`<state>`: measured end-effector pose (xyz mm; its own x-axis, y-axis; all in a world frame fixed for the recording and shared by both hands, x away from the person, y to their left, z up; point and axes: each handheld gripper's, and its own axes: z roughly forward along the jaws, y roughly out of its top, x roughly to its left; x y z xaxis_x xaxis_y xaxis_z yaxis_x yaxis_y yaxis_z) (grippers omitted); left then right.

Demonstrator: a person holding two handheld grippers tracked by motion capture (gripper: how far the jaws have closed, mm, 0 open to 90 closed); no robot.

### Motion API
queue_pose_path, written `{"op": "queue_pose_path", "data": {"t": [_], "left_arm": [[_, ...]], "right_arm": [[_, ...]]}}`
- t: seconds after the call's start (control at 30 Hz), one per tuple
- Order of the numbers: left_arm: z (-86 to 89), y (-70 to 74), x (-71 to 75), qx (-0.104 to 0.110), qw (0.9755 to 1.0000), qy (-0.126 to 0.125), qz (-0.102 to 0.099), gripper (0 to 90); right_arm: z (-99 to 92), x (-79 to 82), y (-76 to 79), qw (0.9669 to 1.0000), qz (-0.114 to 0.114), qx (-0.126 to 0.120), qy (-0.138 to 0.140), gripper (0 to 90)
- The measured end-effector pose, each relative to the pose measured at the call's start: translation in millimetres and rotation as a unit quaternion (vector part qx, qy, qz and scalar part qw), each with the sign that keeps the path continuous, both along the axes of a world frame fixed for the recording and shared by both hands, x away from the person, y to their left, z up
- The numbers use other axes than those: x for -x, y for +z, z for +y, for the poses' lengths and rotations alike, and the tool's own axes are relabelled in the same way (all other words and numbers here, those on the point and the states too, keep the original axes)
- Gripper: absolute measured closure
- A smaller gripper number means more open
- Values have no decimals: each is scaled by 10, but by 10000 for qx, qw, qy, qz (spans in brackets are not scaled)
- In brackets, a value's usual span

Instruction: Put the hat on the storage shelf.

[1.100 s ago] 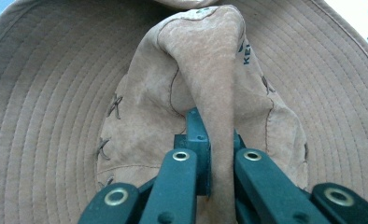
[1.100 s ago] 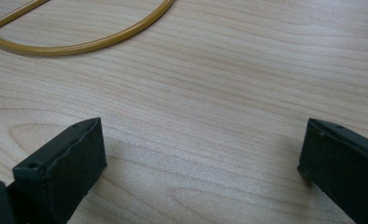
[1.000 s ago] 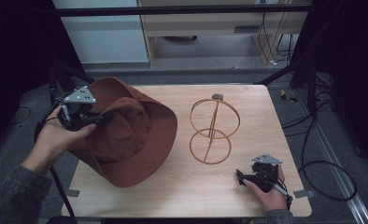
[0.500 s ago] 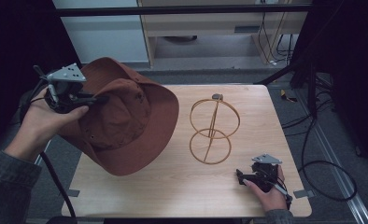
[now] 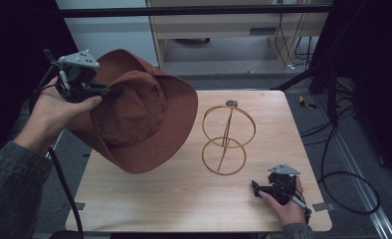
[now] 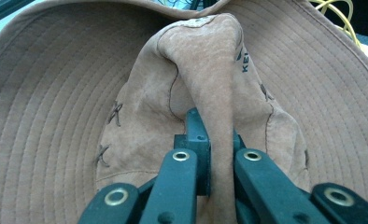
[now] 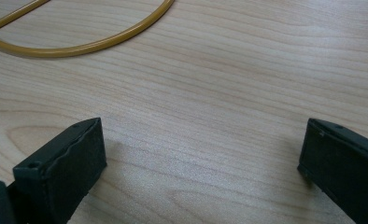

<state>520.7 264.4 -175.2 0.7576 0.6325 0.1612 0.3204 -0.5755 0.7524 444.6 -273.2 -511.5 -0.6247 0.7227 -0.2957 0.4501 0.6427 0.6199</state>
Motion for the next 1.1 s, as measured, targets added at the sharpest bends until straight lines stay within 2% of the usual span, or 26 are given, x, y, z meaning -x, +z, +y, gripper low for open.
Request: {"op": "queue_pose_path", "data": {"t": [0.37, 0.83, 1.1], "left_arm": [[-193, 179, -68, -8, 9999, -75, -94, 887], [-736, 310, -97, -158, 9987, -448, -189, 886], [-880, 350, -114, -124, 9984, -515, -216, 887]], "right_arm": [[0, 0, 0, 10000, 2, -1, 2, 7], [0, 0, 0, 10000, 5, -3, 3, 7], [0, -1, 0, 10000, 0, -5, 4, 7]]}}
